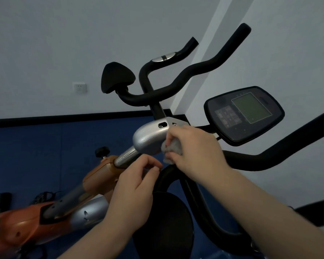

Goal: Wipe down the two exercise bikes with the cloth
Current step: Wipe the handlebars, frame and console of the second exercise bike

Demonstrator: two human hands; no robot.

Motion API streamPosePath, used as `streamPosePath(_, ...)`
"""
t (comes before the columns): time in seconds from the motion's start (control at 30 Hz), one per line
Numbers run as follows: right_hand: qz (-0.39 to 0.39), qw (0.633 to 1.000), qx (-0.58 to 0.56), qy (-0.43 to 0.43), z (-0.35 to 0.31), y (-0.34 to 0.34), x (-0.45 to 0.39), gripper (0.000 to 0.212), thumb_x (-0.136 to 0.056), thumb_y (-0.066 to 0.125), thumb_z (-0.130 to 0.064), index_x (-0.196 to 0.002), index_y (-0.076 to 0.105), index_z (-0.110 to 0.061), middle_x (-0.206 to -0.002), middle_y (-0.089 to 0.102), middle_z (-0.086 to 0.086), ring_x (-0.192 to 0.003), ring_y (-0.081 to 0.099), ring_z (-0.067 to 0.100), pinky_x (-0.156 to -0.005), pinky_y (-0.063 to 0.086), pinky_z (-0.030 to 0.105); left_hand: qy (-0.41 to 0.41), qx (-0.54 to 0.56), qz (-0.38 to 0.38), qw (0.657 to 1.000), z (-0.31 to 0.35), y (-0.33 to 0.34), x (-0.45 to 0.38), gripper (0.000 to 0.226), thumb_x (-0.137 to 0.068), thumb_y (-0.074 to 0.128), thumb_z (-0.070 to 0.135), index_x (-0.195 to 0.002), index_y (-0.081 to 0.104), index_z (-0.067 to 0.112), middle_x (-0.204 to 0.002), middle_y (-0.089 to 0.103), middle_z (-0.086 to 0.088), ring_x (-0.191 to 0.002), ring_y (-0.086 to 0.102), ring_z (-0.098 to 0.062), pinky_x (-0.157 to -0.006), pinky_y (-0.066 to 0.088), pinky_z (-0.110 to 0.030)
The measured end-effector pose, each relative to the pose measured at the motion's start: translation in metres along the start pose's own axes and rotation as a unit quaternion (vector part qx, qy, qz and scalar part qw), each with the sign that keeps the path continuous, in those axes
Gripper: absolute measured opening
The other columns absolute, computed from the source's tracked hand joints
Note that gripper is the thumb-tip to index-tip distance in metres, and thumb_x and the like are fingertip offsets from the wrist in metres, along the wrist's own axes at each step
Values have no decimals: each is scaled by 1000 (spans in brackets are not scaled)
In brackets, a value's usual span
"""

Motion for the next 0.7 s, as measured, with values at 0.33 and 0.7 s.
streamPosePath(0.33, -16, 997, -52, 57, 13, -4, 0, 24, -70, 76, -36, -83, 57, -33, -87, 63, -11, -85, 58, 15, -69, 43, 29, -4, 1, -5, 1000, 1, 2, -1, 27, -76, 42, 51, -87, 62, 36, -79, 67, 8, -74, 63, -8, -71, 53, -42)
streamPosePath(0.7, 145, 980, -126, -45, -1, -57, -29, 25, -78, 75, -24, -99, 63, -28, -99, 62, -15, -95, 57, 0, -83, 45, 13, -78, 135, 79, 985, -20, -28, -30, 23, -90, 56, 12, -92, 58, 35, -104, 61, -1, -96, 60, -13, -81, 48, -34)
Point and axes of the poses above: each hand's wrist, its own x-axis away from the middle knuckle, its own y-axis out of the palm, z = x × y, the point moved 7 cm from there along -x, towards the middle knuckle
